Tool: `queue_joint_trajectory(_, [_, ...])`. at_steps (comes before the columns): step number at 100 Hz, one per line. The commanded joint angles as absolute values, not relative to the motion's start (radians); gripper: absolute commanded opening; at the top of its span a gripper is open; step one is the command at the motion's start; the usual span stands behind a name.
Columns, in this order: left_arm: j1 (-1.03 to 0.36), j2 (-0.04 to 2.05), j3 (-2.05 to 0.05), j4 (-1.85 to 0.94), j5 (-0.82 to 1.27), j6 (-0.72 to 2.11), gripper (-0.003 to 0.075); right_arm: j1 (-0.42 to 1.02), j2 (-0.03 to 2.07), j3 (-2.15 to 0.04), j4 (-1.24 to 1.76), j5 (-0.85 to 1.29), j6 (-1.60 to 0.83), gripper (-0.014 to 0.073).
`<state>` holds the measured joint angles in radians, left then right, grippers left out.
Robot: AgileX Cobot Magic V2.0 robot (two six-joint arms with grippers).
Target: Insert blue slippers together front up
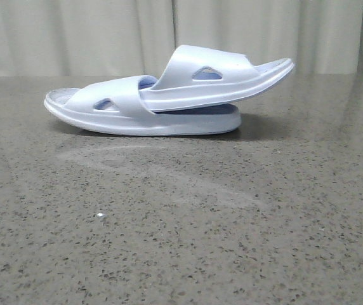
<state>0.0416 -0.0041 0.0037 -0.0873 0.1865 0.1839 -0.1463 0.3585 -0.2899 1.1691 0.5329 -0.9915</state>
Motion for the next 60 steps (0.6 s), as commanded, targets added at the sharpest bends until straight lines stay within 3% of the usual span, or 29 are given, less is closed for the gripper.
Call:
queue_joint_trajectory(1, [0.044, -0.033, 0.011, -0.089, 0.115, 0.172, 0.0015, -0.146, 0.362, -0.314, 1.204, 0.504, -1.002, -0.0089])
queue_joint_trajectory(30, [0.044, -0.033, 0.011, -0.089, 0.115, 0.172, 0.0015, -0.146, 0.362, -0.314, 1.202, 0.495, -1.002, -0.0089])
queue_joint_trajectory(43, [0.044, -0.033, 0.011, -0.089, 0.115, 0.172, 0.0015, -0.146, 0.362, -0.316, 1.142, 0.373, -0.981, -0.0089])
queue_joint_trajectory(60, [0.044, -0.033, 0.011, -0.089, 0.115, 0.172, 0.0015, -0.146, 0.362, -0.320, 0.618, 0.275, -0.509, -0.0089])
